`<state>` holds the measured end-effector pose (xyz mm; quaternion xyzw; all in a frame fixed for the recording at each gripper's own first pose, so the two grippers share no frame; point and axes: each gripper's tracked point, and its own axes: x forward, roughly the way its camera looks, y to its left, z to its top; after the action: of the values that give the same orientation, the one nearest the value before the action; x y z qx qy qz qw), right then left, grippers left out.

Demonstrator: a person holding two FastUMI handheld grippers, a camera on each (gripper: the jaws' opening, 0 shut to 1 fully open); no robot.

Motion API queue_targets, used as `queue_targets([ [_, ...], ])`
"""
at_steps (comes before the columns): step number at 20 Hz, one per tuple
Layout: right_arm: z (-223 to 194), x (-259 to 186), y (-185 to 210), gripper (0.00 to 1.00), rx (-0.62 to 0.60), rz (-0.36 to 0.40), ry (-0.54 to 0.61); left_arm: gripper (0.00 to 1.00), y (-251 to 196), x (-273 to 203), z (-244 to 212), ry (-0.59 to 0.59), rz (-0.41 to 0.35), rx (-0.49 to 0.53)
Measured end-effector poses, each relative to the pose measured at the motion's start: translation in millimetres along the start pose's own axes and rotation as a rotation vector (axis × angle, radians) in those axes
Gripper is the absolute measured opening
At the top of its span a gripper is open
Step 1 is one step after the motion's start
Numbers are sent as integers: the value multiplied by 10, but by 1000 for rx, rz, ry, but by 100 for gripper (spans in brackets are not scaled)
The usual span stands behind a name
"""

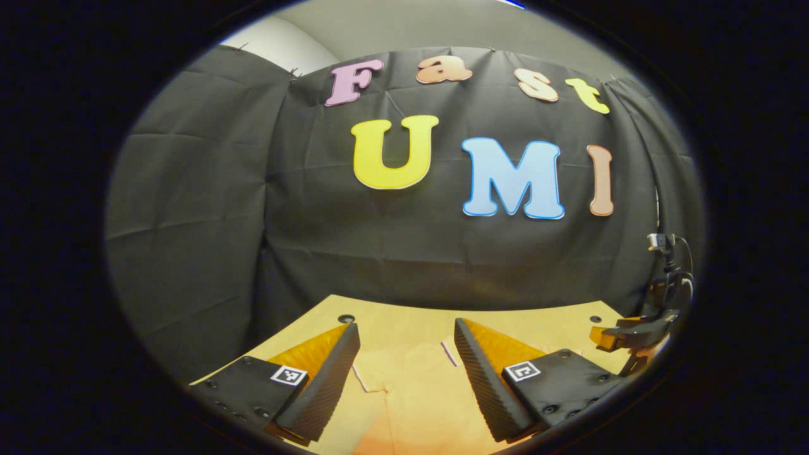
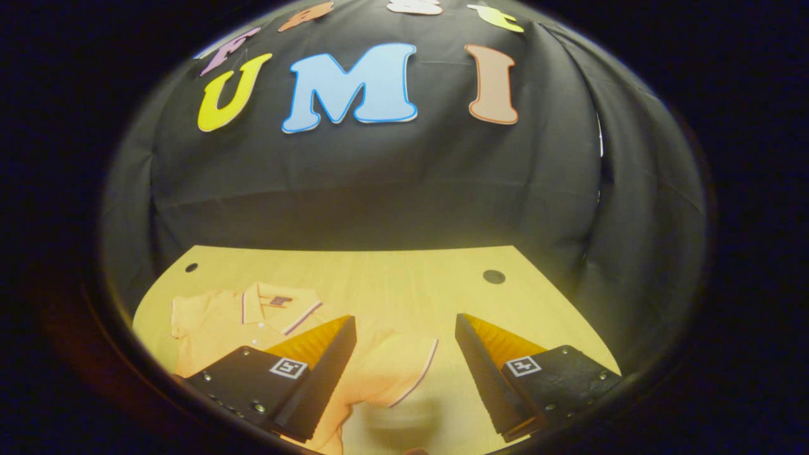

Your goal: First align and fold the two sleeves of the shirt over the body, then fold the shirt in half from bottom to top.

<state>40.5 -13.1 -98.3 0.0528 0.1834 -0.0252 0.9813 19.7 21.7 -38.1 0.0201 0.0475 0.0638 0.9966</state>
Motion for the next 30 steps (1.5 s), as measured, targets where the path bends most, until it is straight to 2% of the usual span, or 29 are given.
queue_targets([
  [13, -675, 580, -99, 98, 92, -41, 266, 99, 148, -170, -150, 29, 67, -4],
  [19, -766, 694, -120, 98, 96, -43, 286, 99, 83, -268, -114, 17, 65, 10],
  [20, -780, 677, -122, 90, 93, -45, 294, 99, 77, -287, -100, 15, 64, 11],
  [21, -761, 673, -117, 76, 86, -41, 286, 99, 67, -302, -94, 13, 64, 9],
  [22, -790, 682, -129, 75, 88, -44, 294, 99, 66, -321, -94, 13, 64, 6],
  [23, -780, 681, -116, 51, 93, -45, 293, 99, 65, -333, -103, 15, 64, 4],
  [24, -786, 682, -109, 44, 100, -46, 298, 99, 62, -346, -98, 15, 64, 1],
  [25, -790, 678, -113, 27, 108, -53, 301, 99, 59, -362, -104, 14, 64, 0],
  [26, -785, 685, -114, 21, 104, -55, 300, 98, 55, -384, -96, 13, 64, 3],
  [27, -810, 691, -100, 20, 104, -48, 298, 99, 53, -406, -80, 9, 63, 7],
  [29, -777, 691, -81, 5, 93, -53, 291, 99, 53, -438, -50, 2, 63, 16],
  [30, -767, 680, -76, 5, 72, -53, 293, 99, 61, -446, -37, 1, 65, 18],
])
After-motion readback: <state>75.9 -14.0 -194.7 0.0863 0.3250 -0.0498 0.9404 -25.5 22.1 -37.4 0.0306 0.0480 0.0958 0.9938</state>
